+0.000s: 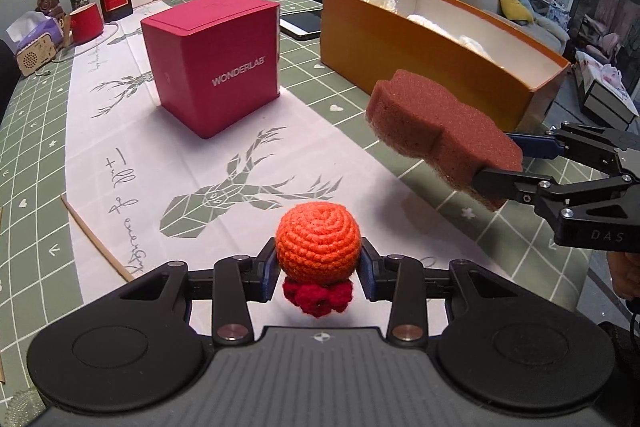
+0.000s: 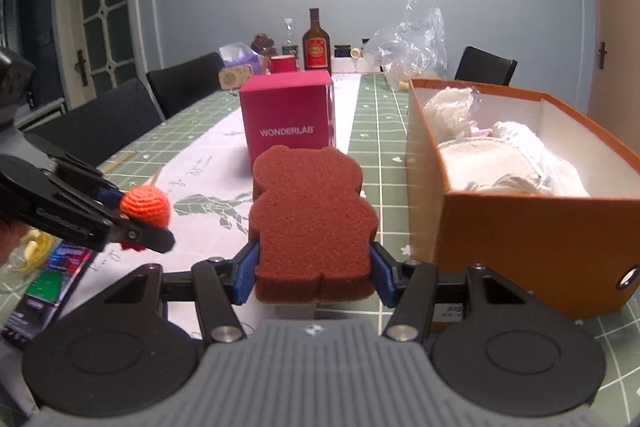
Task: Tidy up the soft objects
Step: 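Carry the sponge and crocheted ball over the shoebox with both tools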
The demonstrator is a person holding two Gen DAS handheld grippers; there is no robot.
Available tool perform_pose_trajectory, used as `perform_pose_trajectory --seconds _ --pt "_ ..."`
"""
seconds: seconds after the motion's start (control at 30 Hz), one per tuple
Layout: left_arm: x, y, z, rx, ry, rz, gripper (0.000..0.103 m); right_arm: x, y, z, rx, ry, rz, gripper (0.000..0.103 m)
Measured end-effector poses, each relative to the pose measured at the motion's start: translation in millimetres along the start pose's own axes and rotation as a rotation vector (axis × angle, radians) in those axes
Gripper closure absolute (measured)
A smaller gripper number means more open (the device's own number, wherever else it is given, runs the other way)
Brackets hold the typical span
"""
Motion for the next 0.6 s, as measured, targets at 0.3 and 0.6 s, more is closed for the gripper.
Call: perform_pose_trajectory --seconds 0.3,0.6 --pt "14.1 -7.5 18.5 0.006 -0.011 0.066 0.059 34.9 -4.3 3.2 0.014 -0.06 0.046 0.046" --pt "13.9 -4.5 42.6 0.008 0.016 0.064 0.059 55.3 -6.6 10.5 0.036 -0.038 0.053 0.046"
Point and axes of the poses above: each gripper's, at about its wrist camera, not at the fingertips, and x roughly against the way its jaws point, z to its right, y to its underside, the point moved 1 cm from there along -x, roughly the way its jaws point, and after that the axes turned 4 degrees about -y, right-handed, at the moved point
